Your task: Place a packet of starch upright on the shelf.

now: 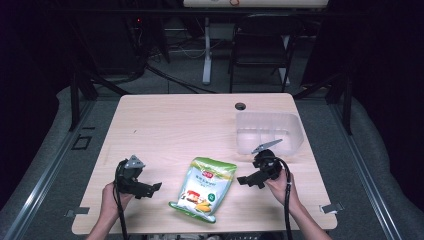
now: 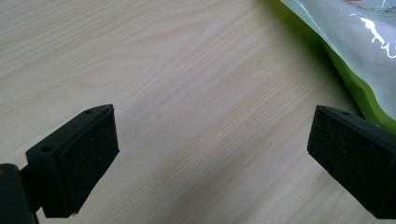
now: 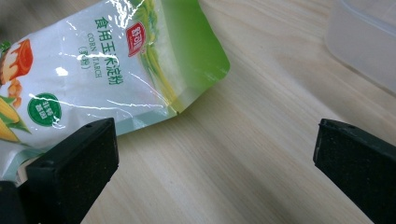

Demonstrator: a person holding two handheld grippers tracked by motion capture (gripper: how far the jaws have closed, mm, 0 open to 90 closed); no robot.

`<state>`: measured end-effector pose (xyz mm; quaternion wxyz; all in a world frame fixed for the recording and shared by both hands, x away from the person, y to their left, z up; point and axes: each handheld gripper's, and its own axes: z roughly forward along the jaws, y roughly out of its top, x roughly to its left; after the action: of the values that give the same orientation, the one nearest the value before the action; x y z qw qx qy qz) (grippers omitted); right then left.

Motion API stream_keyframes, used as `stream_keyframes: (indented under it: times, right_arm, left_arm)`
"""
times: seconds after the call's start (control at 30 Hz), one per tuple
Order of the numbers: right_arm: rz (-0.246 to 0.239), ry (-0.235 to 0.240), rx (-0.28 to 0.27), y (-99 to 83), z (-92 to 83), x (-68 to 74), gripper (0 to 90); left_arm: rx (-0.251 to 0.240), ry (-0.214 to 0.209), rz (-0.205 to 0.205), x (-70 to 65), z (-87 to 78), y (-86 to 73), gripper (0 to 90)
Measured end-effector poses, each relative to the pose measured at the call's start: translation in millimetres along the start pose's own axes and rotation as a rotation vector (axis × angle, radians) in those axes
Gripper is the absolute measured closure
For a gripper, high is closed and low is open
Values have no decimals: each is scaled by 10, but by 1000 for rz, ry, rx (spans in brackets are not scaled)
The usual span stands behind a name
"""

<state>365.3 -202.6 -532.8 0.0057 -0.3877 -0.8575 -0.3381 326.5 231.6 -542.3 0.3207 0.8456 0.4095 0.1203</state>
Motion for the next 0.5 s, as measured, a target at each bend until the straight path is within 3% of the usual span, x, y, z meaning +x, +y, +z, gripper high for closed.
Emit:
stream_keyframes:
  times: [0.5]
  right_arm:
    - [-19,35,22,242,231,37,0]
  left_arm:
    - [-3,2,1,3,-15,-10,19]
